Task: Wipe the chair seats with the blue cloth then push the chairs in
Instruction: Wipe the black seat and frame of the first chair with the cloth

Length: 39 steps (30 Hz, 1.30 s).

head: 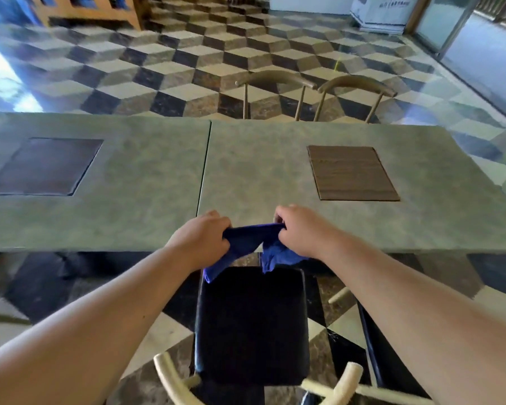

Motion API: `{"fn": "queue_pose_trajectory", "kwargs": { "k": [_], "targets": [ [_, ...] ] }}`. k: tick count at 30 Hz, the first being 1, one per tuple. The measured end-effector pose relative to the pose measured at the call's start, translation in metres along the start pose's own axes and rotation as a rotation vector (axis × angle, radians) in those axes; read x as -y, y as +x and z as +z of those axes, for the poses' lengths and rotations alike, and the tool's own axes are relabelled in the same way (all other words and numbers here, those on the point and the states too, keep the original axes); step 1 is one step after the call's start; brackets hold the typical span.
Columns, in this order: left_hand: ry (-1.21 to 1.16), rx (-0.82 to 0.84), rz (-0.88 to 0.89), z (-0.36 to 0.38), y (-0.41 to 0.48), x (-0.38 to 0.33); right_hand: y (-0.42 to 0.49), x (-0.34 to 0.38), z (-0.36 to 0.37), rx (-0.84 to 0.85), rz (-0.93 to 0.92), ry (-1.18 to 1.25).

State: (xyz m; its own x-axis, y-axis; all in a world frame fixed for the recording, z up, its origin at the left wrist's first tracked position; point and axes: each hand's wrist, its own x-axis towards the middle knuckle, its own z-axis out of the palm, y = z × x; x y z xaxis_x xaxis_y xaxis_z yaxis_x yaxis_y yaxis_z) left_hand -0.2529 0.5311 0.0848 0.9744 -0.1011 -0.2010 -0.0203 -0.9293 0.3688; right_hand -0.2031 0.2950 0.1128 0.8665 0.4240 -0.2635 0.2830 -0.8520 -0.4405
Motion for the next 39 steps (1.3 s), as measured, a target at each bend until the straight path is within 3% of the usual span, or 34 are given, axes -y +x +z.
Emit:
{"fn": "queue_pose_trajectory", "kwargs": {
  "k": [8, 16, 19, 25, 28, 31, 36, 39],
  "targets": [
    [0.098, 0.116, -0.092, 0.088, -0.018, 0.034, 0.001, -0.038, 0.086, 0.167, 0.083, -0.069],
    [0.042, 0.205, -0.296, 0.206, -0.011, 0.085, 0.039, -0.102, 0.222, 0.265, 0.005, -0.044],
    [-0.005, 0.100, -0.385, 0.243, 0.005, 0.111, 0.069, -0.118, 0.266, 0.208, 0.004, -0.003],
    [-0.007, -0.247, -0.343, 0.292, 0.049, 0.164, 0.146, -0.134, 0.327, -0.060, -0.109, -0.009],
    [-0.030, -0.327, -0.369, 0.311, 0.066, 0.185, 0.178, -0.135, 0.351, -0.191, -0.189, -0.019],
    [-0.035, -0.177, -0.387, 0.339, 0.076, 0.206, 0.199, -0.137, 0.377, -0.091, -0.213, -0.056],
    [-0.054, 0.329, -0.404, 0.391, 0.068, 0.228, 0.209, -0.131, 0.412, 0.490, -0.114, -0.208],
    [-0.118, 0.500, -0.522, 0.405, 0.068, 0.227, 0.214, -0.115, 0.424, 0.491, -0.072, -0.175]
  ]
}}
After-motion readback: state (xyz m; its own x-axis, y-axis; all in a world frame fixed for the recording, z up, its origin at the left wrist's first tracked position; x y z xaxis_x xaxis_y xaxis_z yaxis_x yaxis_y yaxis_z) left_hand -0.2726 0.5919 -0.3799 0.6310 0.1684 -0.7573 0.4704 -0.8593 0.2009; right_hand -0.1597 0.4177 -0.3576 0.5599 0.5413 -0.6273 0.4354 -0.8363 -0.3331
